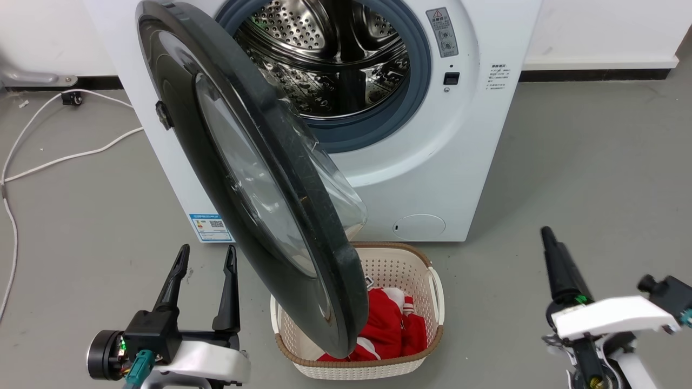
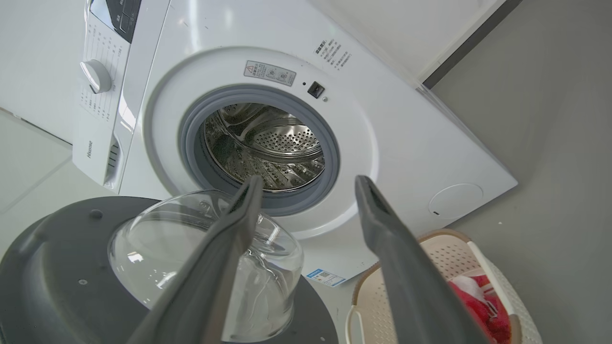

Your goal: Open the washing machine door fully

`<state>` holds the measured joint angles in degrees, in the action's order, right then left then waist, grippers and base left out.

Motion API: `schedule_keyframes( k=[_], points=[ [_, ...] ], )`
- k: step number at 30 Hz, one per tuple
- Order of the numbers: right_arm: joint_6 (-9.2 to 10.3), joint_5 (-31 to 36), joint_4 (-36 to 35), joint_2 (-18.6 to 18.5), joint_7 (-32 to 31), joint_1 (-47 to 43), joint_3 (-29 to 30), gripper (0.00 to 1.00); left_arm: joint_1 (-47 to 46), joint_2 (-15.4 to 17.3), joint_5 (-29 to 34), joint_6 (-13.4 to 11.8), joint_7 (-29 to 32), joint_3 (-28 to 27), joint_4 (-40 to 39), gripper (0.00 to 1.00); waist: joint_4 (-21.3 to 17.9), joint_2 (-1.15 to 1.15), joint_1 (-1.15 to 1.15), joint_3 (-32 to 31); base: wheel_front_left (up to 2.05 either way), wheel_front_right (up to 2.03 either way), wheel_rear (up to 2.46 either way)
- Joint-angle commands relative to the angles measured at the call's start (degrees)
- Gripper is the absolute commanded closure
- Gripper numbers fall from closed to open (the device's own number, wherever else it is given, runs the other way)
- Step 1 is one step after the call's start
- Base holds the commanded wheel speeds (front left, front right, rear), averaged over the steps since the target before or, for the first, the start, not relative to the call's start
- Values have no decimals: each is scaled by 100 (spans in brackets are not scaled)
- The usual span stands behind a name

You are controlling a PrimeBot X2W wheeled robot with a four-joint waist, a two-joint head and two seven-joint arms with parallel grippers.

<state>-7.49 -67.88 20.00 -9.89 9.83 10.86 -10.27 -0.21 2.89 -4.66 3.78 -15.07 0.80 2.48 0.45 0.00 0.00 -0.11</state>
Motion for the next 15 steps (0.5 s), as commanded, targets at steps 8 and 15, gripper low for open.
schedule_keyframes(
  k=[8, 15],
  points=[
    [0, 3482, -776, 393, 535, -518, 1420, 0, 13, -2, 44, 13, -14, -89, -15, 0, 7, 0, 0, 10, 0, 0, 0],
    [1, 6231, -2523, 708, 531, -1054, 1728, 0, -91, -1, 95, 61, -14, -150, -30, 0, -10, 0, 0, 61, 0, 0, 0]
  ],
)
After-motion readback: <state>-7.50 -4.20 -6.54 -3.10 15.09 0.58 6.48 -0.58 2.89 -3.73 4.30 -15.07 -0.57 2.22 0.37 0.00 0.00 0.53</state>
